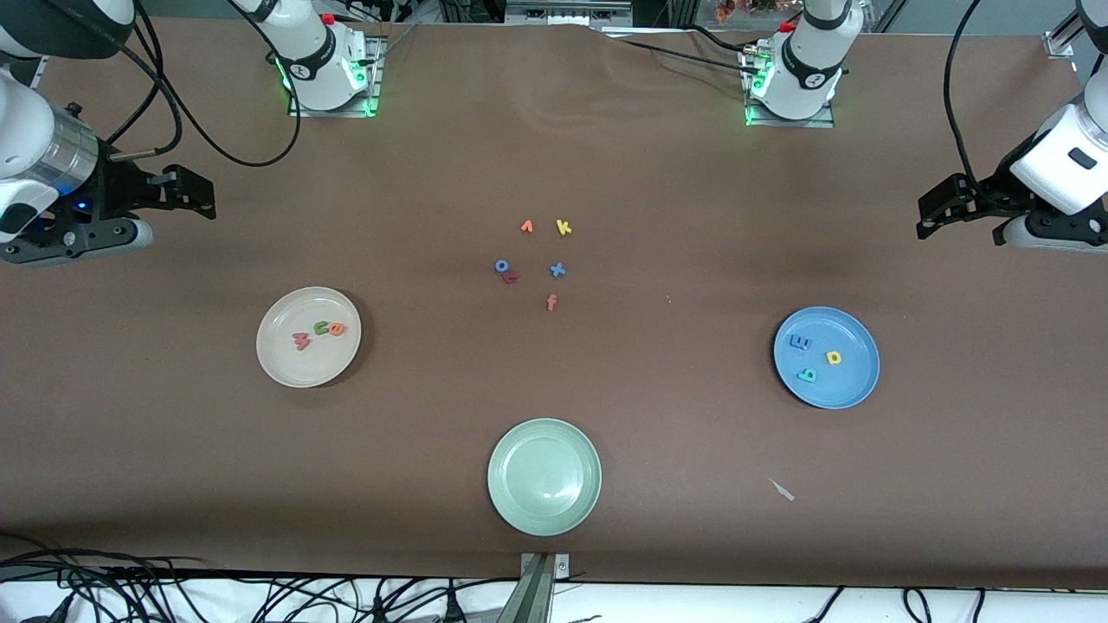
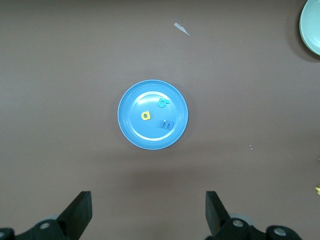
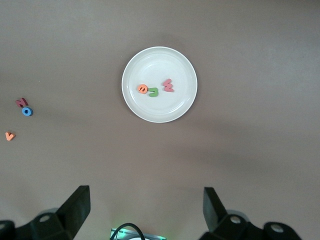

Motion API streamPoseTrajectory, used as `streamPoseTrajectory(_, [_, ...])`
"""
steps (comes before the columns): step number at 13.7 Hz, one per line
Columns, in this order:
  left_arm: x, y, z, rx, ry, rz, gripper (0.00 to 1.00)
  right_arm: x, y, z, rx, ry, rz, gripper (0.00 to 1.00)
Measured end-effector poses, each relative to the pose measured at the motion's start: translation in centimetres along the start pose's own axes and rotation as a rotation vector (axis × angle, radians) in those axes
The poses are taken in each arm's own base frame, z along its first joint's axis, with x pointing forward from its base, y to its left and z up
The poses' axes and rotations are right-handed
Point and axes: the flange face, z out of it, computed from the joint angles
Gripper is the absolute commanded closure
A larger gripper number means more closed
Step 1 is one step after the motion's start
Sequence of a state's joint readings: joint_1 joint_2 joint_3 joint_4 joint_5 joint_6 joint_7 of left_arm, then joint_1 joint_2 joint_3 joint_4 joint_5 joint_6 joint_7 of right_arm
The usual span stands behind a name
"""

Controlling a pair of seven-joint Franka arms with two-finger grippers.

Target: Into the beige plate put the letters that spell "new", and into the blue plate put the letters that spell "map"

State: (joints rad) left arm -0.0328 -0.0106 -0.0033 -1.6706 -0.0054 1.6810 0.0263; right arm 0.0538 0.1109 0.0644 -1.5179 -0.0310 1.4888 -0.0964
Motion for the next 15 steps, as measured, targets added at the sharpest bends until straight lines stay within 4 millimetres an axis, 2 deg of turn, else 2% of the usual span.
streamPoseTrajectory(15, [-0.12, 0.38, 0.10, 0.000, -0.012, 0.007, 0.00, 0.27, 0.27, 0.26, -0.025, 0.000, 0.001, 0.00])
